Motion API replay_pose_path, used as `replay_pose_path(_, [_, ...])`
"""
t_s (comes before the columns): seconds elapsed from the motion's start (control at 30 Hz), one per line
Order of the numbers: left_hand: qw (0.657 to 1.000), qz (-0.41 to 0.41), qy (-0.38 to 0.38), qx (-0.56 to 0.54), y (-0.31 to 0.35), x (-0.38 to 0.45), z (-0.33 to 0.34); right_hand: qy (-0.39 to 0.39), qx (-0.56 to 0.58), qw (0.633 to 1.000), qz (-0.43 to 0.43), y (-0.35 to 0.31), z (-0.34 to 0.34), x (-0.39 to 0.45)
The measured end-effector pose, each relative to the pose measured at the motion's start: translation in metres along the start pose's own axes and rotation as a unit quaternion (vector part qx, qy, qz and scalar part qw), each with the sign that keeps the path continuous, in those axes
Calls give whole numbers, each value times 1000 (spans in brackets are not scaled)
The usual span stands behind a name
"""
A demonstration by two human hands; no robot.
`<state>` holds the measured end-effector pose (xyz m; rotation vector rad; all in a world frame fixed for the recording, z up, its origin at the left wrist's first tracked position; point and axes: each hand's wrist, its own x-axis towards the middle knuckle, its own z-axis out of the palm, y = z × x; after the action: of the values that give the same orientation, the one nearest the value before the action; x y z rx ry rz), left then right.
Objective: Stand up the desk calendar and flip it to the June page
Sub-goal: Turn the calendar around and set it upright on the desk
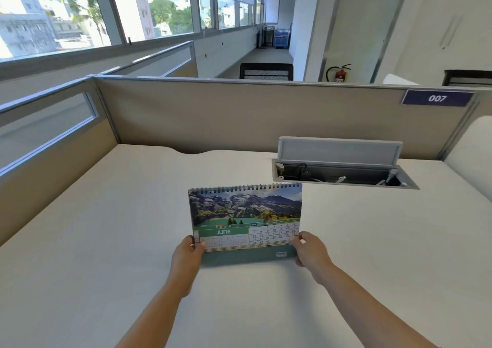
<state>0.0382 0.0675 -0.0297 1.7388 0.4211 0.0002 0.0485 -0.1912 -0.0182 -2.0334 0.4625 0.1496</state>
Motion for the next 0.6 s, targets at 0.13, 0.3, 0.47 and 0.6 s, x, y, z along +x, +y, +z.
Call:
replay_pose_path(0.13, [998, -35, -10, -43, 21, 24, 3, -8, 11, 1000, 14, -25, -3, 26])
replay_pose_path(0.3, [998, -30, 6, -61, 59, 75, 7, -1, 22, 1000, 3, -71, -1, 71])
replay_pose_path(0.47, [999, -4, 31, -43, 94, 139, 7, 2, 62, 998, 1, -116, 12, 128])
replay_pose_path(0.6, [998, -4, 51, -23, 100, 187, 9, 13, 57, 998, 3, -134, 34, 171])
